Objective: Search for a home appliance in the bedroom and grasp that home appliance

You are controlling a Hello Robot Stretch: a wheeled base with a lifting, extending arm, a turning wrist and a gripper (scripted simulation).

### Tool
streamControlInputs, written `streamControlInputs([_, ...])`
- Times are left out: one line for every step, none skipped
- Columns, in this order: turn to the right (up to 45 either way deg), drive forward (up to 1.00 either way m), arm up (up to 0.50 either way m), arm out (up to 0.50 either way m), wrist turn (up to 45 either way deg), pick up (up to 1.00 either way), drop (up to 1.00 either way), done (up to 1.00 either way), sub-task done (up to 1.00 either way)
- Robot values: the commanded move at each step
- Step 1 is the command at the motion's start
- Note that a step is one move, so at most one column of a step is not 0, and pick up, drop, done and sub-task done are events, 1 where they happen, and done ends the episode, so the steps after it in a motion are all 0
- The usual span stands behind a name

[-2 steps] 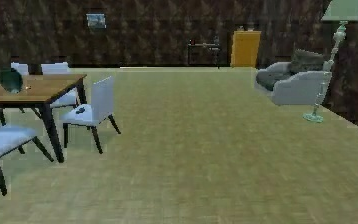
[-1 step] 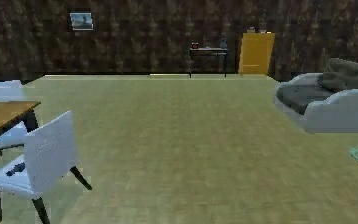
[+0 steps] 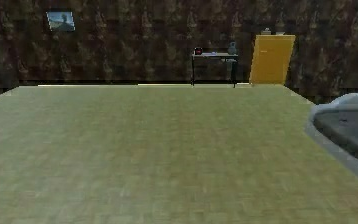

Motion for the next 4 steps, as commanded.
streamControlInputs([0.0,1.00,0.00,0.00,0.0,0.00,0.00,0.00,0.00])
streamControlInputs([0.0,1.00,0.00,0.00,0.0,0.00,0.00,0.00,0.00])
streamControlInputs([0.0,1.00,0.00,0.00,0.0,0.00,0.00,0.00,0.00])
streamControlInputs([0.0,0.85,0.00,0.00,0.0,0.00,0.00,0.00,0.00])
